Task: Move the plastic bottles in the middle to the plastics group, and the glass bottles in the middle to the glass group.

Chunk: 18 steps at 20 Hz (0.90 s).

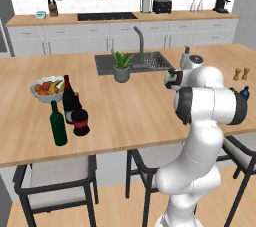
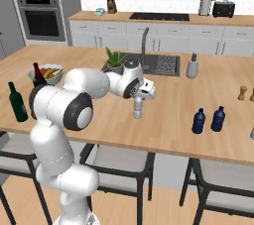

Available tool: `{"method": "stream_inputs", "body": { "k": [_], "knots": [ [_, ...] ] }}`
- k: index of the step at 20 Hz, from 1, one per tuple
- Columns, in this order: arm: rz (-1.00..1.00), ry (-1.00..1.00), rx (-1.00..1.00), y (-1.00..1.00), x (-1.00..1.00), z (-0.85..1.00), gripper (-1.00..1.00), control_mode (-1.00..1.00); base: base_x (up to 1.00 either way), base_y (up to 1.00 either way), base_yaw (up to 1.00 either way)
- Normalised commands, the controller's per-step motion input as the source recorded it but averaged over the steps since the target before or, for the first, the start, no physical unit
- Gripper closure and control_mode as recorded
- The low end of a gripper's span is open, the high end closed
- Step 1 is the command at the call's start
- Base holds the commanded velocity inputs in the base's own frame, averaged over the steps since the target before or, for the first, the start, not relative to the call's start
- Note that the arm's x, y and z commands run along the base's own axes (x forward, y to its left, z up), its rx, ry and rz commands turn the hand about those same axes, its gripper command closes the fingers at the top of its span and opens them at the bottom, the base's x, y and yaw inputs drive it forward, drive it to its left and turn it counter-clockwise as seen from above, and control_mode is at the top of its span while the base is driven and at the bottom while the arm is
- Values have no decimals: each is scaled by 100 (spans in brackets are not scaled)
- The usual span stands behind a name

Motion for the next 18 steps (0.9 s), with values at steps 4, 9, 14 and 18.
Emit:
{"method": "stream_inputs", "body": {
  "k": [4, 9, 14, 18],
  "knots": [
    [-35, 0, 0, -72, -4, 1, 100, -100, 0, 0, 0],
    [-37, 3, 0, -59, 0, 0, 100, -100, 0, 0, 0],
    [-24, 3, 1, -63, 0, 0, 100, -100, 0, 0, 0],
    [-14, 2, 4, -74, 0, 2, 100, -100, 0, 0, 0]
  ]
}}
